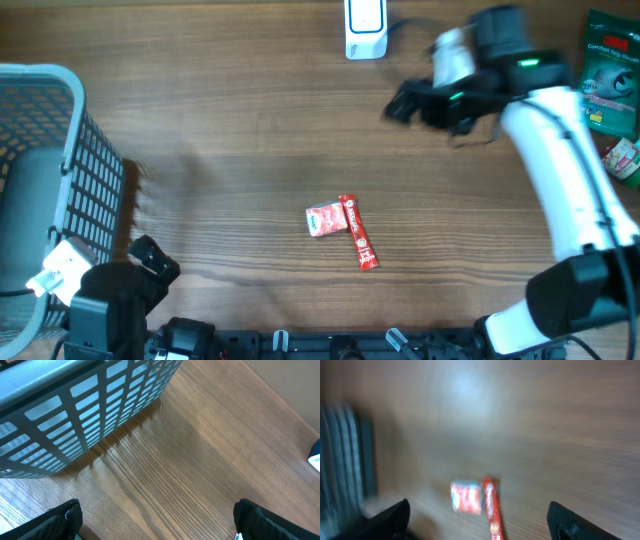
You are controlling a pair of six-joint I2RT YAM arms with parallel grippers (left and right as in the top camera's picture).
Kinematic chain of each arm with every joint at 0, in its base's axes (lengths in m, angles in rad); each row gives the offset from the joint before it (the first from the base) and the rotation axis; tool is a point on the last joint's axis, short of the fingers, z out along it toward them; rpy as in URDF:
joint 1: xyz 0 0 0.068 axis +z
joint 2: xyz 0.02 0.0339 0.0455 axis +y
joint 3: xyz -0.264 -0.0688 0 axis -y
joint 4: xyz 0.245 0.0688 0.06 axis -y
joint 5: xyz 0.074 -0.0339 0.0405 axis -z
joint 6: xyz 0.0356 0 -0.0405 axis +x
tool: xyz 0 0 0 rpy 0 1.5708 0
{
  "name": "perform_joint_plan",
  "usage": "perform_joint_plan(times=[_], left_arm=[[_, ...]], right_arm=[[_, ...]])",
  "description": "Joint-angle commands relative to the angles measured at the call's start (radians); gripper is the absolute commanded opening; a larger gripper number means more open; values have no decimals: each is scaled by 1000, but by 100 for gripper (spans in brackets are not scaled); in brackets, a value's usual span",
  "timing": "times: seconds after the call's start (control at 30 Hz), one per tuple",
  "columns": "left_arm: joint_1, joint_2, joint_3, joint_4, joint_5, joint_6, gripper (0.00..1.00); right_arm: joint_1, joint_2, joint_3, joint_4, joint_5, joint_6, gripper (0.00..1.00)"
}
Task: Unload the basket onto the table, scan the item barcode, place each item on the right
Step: 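Carry the glove pack to the top-right corner and release it, then grasp the red Kleenex tissue packet with the right gripper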
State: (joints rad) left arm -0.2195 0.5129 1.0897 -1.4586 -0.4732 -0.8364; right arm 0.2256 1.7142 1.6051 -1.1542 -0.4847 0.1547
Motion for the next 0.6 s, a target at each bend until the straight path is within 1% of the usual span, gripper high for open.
perform_joint_plan(times=[0.0, 0.07, 0.13, 0.17, 0.2, 0.23, 0.3, 0.33, 0.37, 0.4, 0.43, 0.47, 0.57], left_arm=[[8, -3, 6, 2, -2, -10, 100], [8, -3, 6, 2, -2, -10, 100], [8, -3, 6, 2, -2, -10, 100], [8, -3, 6, 2, -2, -10, 100], [8, -3, 6, 2, -2, -10, 100], [8, -3, 6, 2, -2, -10, 100], [8, -3, 6, 2, -2, -10, 100], [8, -3, 6, 2, -2, -10, 100], [8, -3, 6, 2, -2, -10, 100], [8, -3, 6, 2, -2, -10, 100], [8, -3, 6, 2, -2, -10, 100], [8, -3, 6, 2, -2, -10, 100], [8, -3, 6, 2, -2, -10, 100]], right_arm=[[166, 31, -111, 19, -24, -201, 86], [247, 35, -206, 92, -23, -200, 86], [293, 37, -279, 168, -21, -200, 85], [315, 37, -330, 234, -21, -200, 82], [330, 37, -374, 297, -21, -195, 73], [339, 39, -416, 358, -21, -185, 68], [348, 49, -489, 465, -22, -177, 63], [349, 56, -518, 502, -21, -172, 63], [350, 64, -544, 534, -23, -168, 63], [350, 73, -568, 567, -25, -143, 60], [350, 77, -581, 583, -25, -126, 58], [350, 82, -589, 595, -26, -118, 53], [350, 87, -592, 614, -40, -118, 50]])
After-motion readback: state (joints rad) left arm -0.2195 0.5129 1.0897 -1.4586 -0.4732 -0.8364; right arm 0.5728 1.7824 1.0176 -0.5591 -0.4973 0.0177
